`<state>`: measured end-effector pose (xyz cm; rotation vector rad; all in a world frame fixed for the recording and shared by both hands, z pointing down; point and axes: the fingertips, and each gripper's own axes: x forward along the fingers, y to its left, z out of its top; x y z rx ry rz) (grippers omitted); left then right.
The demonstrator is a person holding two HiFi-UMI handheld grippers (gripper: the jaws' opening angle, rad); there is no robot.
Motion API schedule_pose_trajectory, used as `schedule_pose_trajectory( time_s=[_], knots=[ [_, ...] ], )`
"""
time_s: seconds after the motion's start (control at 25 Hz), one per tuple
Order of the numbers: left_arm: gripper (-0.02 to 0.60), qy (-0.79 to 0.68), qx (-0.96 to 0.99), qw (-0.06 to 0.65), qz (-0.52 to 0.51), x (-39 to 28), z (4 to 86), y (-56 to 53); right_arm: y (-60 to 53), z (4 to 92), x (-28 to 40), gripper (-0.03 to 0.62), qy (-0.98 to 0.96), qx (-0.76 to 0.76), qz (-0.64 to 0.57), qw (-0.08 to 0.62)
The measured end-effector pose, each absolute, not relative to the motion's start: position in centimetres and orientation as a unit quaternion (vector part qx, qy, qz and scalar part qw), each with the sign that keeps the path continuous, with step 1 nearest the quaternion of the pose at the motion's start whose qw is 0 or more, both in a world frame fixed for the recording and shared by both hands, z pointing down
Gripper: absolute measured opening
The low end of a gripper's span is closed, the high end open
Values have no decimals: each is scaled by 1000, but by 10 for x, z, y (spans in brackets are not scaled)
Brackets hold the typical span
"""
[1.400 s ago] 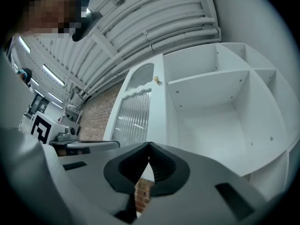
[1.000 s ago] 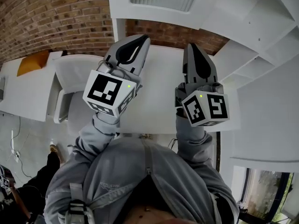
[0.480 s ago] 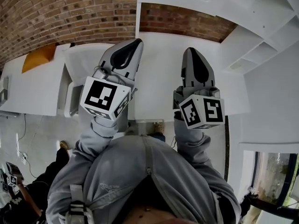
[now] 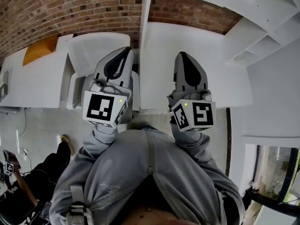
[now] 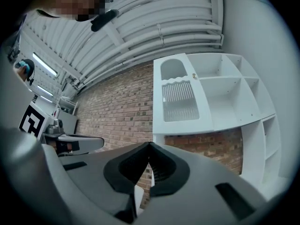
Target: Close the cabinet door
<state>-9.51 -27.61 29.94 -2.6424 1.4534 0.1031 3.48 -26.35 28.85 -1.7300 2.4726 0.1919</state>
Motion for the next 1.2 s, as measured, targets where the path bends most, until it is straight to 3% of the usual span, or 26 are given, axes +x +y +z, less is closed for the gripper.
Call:
schedule_pose_trajectory(
  time_s=[0.52, 1.2],
  knots=[
    [5, 507, -861, 29, 12, -86, 335, -257, -250, 314, 19, 25, 830, -551, 91, 17],
    [5, 498, -867, 33, 10, -64, 332, -251, -248, 318, 30, 25, 841, -536, 63, 32]
  ],
)
